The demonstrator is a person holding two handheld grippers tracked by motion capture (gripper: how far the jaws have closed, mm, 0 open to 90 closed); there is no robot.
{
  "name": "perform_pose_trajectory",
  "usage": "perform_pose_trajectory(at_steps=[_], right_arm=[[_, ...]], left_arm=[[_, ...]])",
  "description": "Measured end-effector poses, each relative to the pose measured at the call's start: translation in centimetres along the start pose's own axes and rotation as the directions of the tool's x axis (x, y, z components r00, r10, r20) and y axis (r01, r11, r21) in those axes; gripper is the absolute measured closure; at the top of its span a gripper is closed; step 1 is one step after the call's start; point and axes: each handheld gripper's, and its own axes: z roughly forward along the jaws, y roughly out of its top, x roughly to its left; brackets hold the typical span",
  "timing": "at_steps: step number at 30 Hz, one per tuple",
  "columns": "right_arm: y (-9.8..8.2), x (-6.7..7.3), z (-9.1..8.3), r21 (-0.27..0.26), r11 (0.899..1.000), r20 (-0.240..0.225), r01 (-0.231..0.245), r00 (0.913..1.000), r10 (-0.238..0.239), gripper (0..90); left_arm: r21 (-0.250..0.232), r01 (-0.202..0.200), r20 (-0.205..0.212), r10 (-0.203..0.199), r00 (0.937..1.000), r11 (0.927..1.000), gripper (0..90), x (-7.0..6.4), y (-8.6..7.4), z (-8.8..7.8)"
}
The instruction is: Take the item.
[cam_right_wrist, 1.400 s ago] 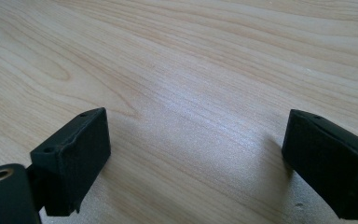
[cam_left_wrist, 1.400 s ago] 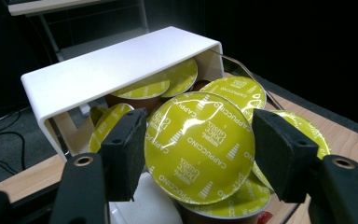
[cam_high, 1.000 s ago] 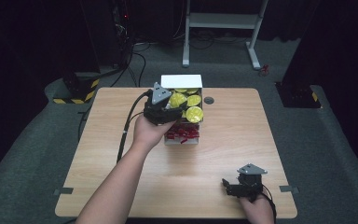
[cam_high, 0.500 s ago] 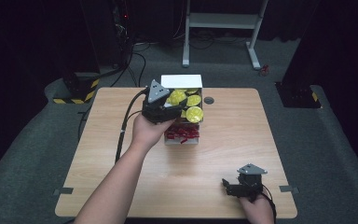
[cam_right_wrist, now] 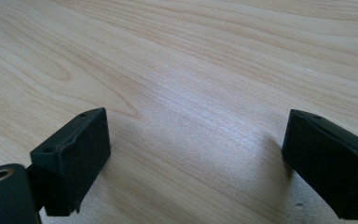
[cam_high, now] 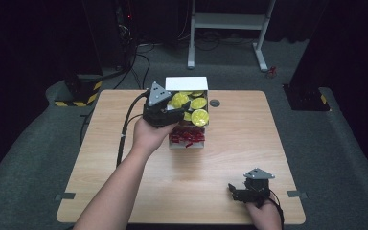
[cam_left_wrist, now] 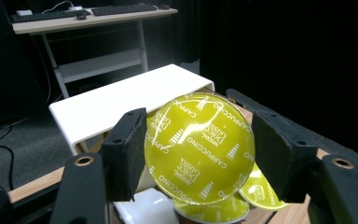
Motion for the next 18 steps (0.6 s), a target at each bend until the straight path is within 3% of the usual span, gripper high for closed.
perform_pose_trajectory(at_steps=[18], right_arm=[[0.0, 0.0, 0.0, -0.001, 1.0, 0.0, 0.0, 1.0, 0.0, 7.6]], left_arm=[[-0.017, 0.029, -0.018, -0.029, 0.9994, 0.9994, 38.2, 1.6, -0.6, -1.9]])
